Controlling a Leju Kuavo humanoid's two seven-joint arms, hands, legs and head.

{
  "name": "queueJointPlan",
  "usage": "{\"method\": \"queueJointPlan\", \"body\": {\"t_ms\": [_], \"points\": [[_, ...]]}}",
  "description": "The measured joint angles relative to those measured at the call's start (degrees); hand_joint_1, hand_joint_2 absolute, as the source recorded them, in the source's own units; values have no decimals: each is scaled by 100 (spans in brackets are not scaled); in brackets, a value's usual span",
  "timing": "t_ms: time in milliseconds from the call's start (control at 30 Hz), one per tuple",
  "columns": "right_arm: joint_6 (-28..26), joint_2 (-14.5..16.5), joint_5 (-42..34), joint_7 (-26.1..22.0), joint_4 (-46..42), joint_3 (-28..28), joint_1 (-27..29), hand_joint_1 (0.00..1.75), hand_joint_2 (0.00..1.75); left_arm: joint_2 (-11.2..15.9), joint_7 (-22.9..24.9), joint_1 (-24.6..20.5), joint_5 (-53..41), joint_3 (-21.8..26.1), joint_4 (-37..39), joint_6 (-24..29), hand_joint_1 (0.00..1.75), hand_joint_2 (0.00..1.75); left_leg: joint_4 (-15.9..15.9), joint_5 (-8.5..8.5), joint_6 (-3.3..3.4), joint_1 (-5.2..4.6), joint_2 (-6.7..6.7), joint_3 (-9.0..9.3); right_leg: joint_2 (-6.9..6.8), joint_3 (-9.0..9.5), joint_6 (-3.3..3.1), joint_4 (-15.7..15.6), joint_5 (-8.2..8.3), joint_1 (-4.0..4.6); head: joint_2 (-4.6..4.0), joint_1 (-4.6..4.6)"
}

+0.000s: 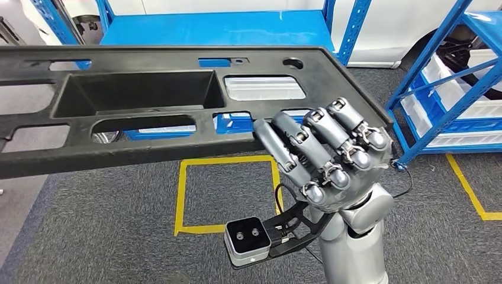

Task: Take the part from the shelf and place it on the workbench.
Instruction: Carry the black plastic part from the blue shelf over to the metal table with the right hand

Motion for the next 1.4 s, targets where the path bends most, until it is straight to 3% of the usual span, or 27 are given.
{"method": "queueJointPlan", "body": {"t_ms": [33,100,133,167,233,300,367,400,433,500,533,600,633,700,767,867,900,967,1000,1033,1100,1133,1167,1233,1300,1367,1400], "points": [[0,2,2,0,-5,0,0,175,175,-1,-1,-7,0,-1,0,0,0,175,-403,-28,-7,8,-2,374,5,-101,29,36,62,-2,0,-1],[0,7,9,0,-29,0,-3,175,175,-3,-6,-29,1,-2,-1,3,0,175,-1276,-350,27,-10,-11,1017,1,-225,95,94,183,-10,0,1],[0,10,11,0,-39,0,-4,175,175,-4,-8,-39,2,-3,-2,5,0,175,-1539,-466,55,-37,-14,1171,-4,-257,131,95,248,-22,0,2],[0,10,13,0,-45,0,-4,175,175,-5,-10,-38,2,-3,-2,8,0,175,-1648,-477,99,-52,-14,1177,-7,-280,170,78,317,-35,0,4],[0,7,15,0,-44,0,1,175,175,-7,-9,-24,3,-3,-1,10,0,175,-1656,-337,188,-61,22,1060,19,-357,233,129,224,-65,0,4],[0,2,19,0,-42,0,4,175,175,-7,-8,-15,7,-3,0,12,0,175,-1666,-169,290,-63,65,900,51,-501,259,552,-326,-86,0,4],[0,-4,22,0,-42,0,7,175,175,-9,-9,-18,11,-4,0,13,0,175,-1645,-15,338,-84,73,701,64,-630,270,1273,-849,-95,0,4],[0,-8,22,0,-42,0,10,175,175,-10,-9,-18,13,-4,0,13,0,175,-1622,57,335,-91,76,590,68,-647,275,1583,-892,-95,0,4],[0,-10,22,0,-42,0,12,175,175,-11,-9,-16,15,-4,0,13,0,175,-1589,124,326,-95,80,469,70,-602,277,1762,-789,-96,0,4],[0,-13,23,0,-42,0,14,175,175,-11,-9,-12,18,-4,0,13,0,175,-1495,243,294,-94,85,216,69,-251,269,1583,-452,-100,0,3],[0,-12,25,0,-43,0,12,175,175,-11,-9,-11,18,-4,0,13,0,175,-1440,291,270,-96,82,103,70,51,259,1229,-445,-97,0,3],[0,-9,33,0,-44,0,7,175,175,-13,-15,-5,19,-4,0,12,0,175,-1357,379,210,-101,75,-35,80,588,236,465,-698,-70,0,2],[0,-7,38,0,-44,0,3,175,175,-14,-19,-2,24,-4,0,11,0,175,-1342,428,174,-102,73,-64,86,717,222,239,-822,-49,0,1],[0,-6,40,0,-41,0,-4,175,175,-20,-27,3,35,-4,0,12,0,175,-1338,507,99,-85,71,-94,77,695,166,151,-787,-38,0,2],[0,-4,38,0,-35,0,-10,175,175,-24,-32,5,46,-4,0,16,0,175,-1146,242,46,-65,58,-191,53,579,69,129,-644,-50,0,1],[0,-2,37,0,-23,0,-16,175,175,-29,-41,6,52,-4,0,20,0,175,-234,-602,1,-53,51,-414,36,312,-14,124,-405,-28,0,0],[0,-3,38,0,-19,0,-16,175,175,-31,-43,6,52,-4,0,20,0,175,69,-709,-9,-53,52,-436,33,209,-18,127,-324,-12,0,0],[0,-3,37,0,-13,0,-16,175,175,-32,-43,6,52,-4,0,20,0,175,287,-513,2,-55,51,-281,28,-13,-17,133,-155,17,0,-1],[0,-3,37,0,-11,0,-16,175,175,-34,-43,3,52,-4,0,20,0,175,137,-336,29,-62,50,-72,29,-122,-14,136,-67,29,0,-1],[0,-3,37,0,-10,0,-16,175,175,-36,-43,-4,52,-4,0,20,0,175,-192,-251,72,-77,47,238,31,-215,-8,140,19,36,0,-1],[0,-3,38,0,-8,-1,-18,175,175,-39,-45,-31,54,-4,-6,26,0,175,-1112,-420,165,-130,47,943,30,-329,28,144,166,46,0,1],[0,-3,38,0,-5,-2,-21,175,175,-40,-48,-45,55,-5,-9,30,0,175,-1448,-536,204,-161,47,1162,21,-347,56,134,234,37,0,1],[0,-2,37,0,-1,-2,-24,175,175,-40,-51,-56,56,-5,-13,33,0,175,-1641,-587,236,-188,47,1259,10,-351,90,109,303,26,0,1],[0,-3,36,0,9,-4,-30,175,175,-45,-54,-55,58,-5,-13,35,0,175,-1724,-446,302,-189,62,1184,13,-374,159,63,374,2,0,3],[0,-5,35,0,14,-7,-36,175,175,-54,-55,-55,59,-5,-13,35,0,175,-1786,-241,378,-164,92,1042,50,-467,217,291,-20,-8,0,5],[0,-9,34,0,16,-9,-40,175,175,-66,-56,-61,59,-8,-13,35,0,175,-1783,-58,421,-161,106,841,74,-585,266,928,-697,-37,0,4],[0,-11,34,0,19,-9,-40,175,175,-72,-56,-59,59,-8,-13,35,0,175,-1771,29,420,-158,109,730,77,-619,293,1296,-877,-55,0,4]]}}
